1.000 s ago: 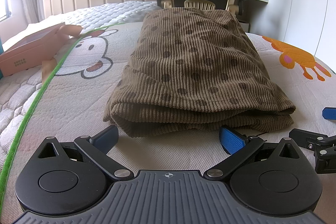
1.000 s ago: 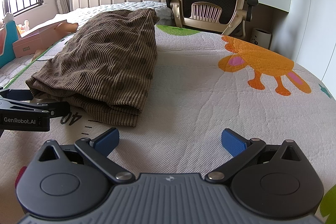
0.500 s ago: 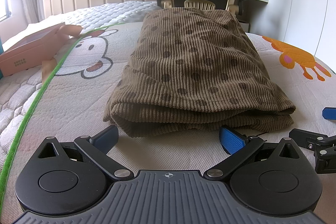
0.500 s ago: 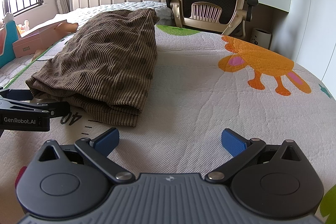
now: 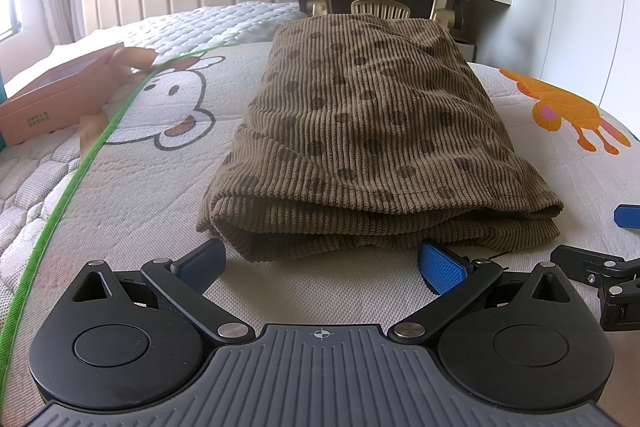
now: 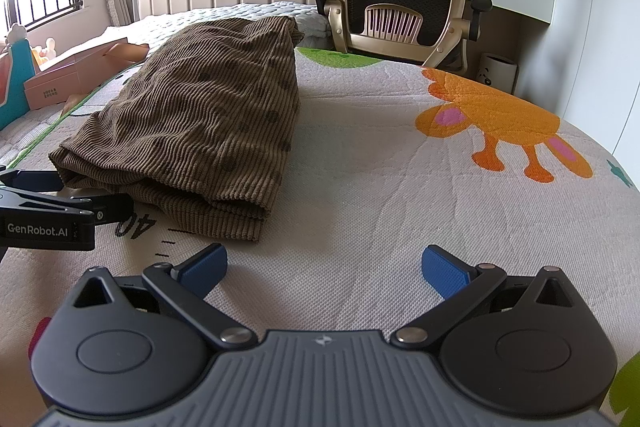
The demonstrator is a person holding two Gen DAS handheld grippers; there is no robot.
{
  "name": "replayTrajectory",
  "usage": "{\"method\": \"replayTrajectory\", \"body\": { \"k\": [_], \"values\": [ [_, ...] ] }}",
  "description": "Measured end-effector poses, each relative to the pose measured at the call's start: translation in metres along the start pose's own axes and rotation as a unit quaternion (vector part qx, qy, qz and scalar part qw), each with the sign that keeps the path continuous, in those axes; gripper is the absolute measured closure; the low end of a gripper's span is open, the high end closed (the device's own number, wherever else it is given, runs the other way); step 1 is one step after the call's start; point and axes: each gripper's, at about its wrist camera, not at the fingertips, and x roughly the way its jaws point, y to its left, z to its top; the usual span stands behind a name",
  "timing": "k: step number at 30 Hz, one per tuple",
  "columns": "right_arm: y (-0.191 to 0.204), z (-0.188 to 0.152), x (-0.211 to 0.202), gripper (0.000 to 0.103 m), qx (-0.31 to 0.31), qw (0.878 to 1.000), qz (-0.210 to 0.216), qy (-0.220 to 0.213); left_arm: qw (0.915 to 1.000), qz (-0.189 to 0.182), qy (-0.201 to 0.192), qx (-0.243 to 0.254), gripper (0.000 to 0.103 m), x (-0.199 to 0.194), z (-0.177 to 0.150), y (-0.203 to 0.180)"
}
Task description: Fold clothes
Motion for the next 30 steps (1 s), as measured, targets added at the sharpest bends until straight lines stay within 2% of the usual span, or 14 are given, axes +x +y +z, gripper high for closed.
{"method": "replayTrajectory", "body": {
  "k": [30],
  "values": [
    [0.0001,-0.0002,0.0001,0.000,0.001,1.000,-0.001,0.000,1.0000,-0.004,0.000,0.003,0.000,0.0037,0.0018,-0.0009]
  ]
}}
